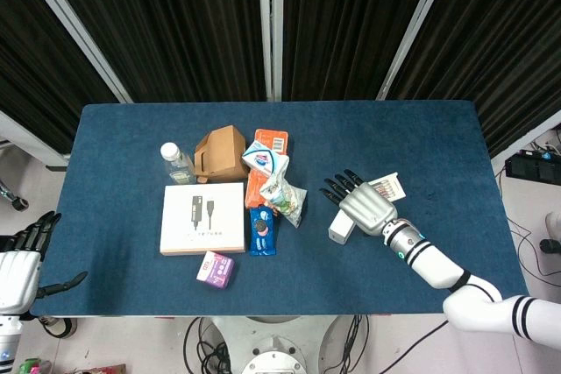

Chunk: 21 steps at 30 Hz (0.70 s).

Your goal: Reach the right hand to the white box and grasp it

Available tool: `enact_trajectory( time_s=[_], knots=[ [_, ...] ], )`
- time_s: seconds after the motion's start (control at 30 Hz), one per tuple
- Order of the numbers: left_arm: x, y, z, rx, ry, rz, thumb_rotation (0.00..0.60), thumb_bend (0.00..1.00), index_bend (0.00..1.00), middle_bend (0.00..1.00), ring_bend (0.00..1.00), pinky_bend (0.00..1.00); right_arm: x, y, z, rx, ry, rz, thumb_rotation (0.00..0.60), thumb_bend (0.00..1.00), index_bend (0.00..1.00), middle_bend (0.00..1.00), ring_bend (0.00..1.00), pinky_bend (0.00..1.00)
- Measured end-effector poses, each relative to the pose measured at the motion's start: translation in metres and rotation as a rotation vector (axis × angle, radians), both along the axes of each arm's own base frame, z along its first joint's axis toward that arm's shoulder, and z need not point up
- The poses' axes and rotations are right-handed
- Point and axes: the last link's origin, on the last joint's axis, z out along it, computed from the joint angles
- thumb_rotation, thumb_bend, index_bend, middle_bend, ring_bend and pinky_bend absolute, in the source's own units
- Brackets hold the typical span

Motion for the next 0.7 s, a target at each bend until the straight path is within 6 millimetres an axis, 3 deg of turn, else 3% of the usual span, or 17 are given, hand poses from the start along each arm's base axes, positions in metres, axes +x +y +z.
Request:
enact_trajectory(
  time_s=[0.13, 0.4, 0.43, 0.47, 0.5, 0.53, 0.6, 0.63, 0.7],
  knots=[
    [-0.002, -0.001, 0.001, -0.001, 0.001, 0.011, 0.418, 0.03, 0.07, 0.06, 0.13, 0.23, -0.005, -0.002, -0.006, 0.017, 0.026, 0.0, 0.6, 0.04, 0.04, 0.12, 0.04, 0.07],
    [-0.001, 0.0, -0.001, -0.011, 0.001, 0.011, 0.418, 0.03, 0.07, 0.06, 0.13, 0.23, -0.01, -0.002, -0.018, 0.003, 0.024, 0.003, 0.6, 0.13, 0.51, 0.38, 0.3, 0.39],
    [0.0, 0.0, 0.0, -0.011, 0.003, 0.01, 0.418, 0.03, 0.07, 0.06, 0.13, 0.23, -0.011, -0.002, -0.02, 0.0, 0.024, 0.005, 0.495, 0.15, 0.56, 0.43, 0.34, 0.43],
    [0.0, 0.0, 0.0, -0.011, 0.004, 0.01, 0.419, 0.03, 0.07, 0.06, 0.13, 0.23, -0.011, -0.003, -0.02, -0.007, 0.024, 0.009, 0.335, 0.17, 0.63, 0.48, 0.39, 0.48],
    [0.001, 0.0, 0.0, -0.011, 0.004, 0.01, 0.419, 0.03, 0.07, 0.06, 0.13, 0.23, -0.011, -0.003, -0.021, -0.013, 0.022, 0.014, 0.23, 0.17, 0.67, 0.52, 0.43, 0.51],
    [0.0, 0.0, 0.0, -0.012, 0.005, 0.011, 0.42, 0.03, 0.07, 0.06, 0.13, 0.23, -0.011, -0.003, -0.021, -0.021, 0.02, 0.019, 0.23, 0.18, 0.76, 0.59, 0.5, 0.58],
    [0.0, 0.0, 0.0, -0.016, 0.006, 0.014, 0.421, 0.03, 0.07, 0.06, 0.13, 0.23, -0.011, -0.003, -0.021, -0.043, 0.012, 0.028, 0.525, 0.2, 0.88, 0.68, 0.59, 0.67],
    [0.0, 0.0, 0.0, -0.017, 0.006, 0.016, 0.42, 0.03, 0.07, 0.06, 0.13, 0.23, -0.011, -0.003, -0.021, -0.052, 0.008, 0.032, 0.595, 0.2, 0.91, 0.71, 0.61, 0.69],
    [0.0, 0.0, -0.001, -0.018, 0.005, 0.017, 0.42, 0.03, 0.07, 0.05, 0.13, 0.24, -0.012, -0.004, -0.019, -0.073, -0.003, 0.043, 0.6, 0.22, 0.98, 0.75, 0.65, 0.72]
  ],
)
